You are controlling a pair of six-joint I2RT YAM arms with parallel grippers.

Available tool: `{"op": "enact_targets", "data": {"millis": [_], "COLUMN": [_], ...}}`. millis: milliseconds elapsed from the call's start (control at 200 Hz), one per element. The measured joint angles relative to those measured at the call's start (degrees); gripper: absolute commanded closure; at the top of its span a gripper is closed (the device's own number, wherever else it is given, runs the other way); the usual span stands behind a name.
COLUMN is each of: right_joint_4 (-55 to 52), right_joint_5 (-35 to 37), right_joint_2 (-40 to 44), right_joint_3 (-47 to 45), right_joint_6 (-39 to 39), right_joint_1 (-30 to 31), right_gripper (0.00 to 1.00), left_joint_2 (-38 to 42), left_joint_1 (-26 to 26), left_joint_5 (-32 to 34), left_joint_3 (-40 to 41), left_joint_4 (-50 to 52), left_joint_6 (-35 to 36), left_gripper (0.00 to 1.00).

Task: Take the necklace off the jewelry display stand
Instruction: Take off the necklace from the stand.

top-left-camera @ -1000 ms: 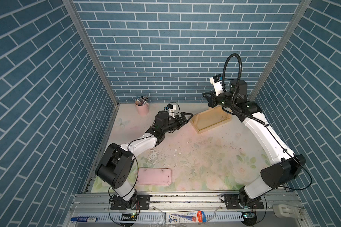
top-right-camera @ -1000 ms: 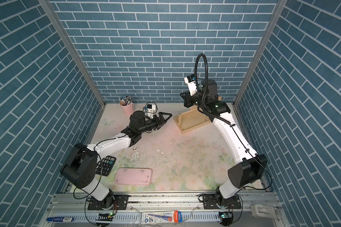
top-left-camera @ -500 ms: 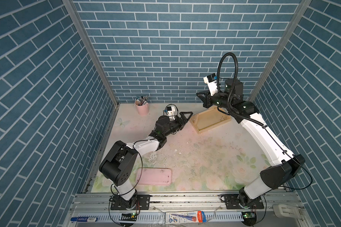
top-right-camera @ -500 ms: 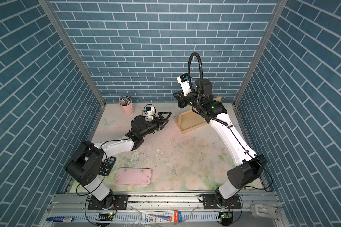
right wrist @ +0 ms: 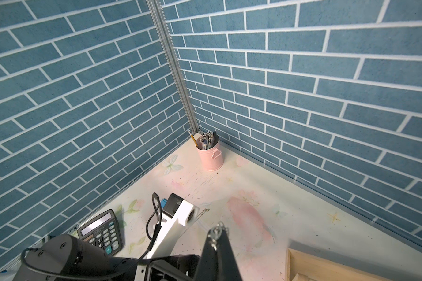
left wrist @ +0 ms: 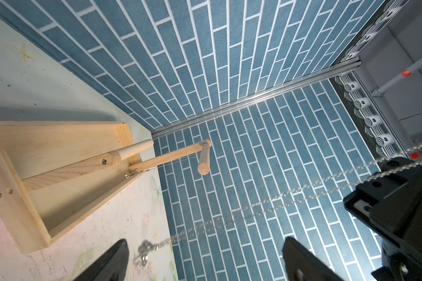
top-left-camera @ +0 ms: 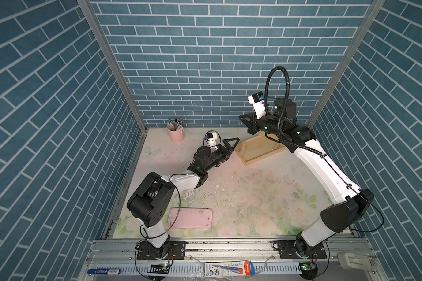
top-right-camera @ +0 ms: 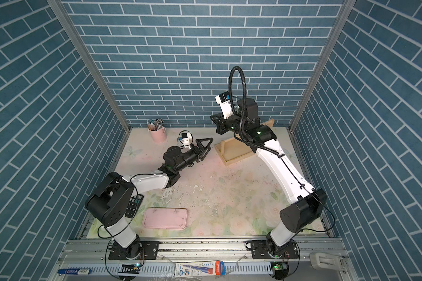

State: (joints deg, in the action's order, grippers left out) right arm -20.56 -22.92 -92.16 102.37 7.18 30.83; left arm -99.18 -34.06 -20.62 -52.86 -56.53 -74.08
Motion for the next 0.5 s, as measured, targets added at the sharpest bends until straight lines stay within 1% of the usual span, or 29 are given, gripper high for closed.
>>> {"op": "enact_targets", "data": {"millis": [500], "right_joint_4": [0.4], "right_joint_5": [0.5], "right_joint_2": [0.0], "right_joint_3": [0.0], "right_joint_6": [1.6], "right_joint_1": [1.5], "right_gripper": [1.00], "left_joint_2": [-2.5], "left_joint_1": [-0.1], "left_joint_5": [0.7], "left_joint_3": [0.9], "left_joint_4": [-5.2], "left_joint_6": [-0.7], "left_gripper": [0.01]}}
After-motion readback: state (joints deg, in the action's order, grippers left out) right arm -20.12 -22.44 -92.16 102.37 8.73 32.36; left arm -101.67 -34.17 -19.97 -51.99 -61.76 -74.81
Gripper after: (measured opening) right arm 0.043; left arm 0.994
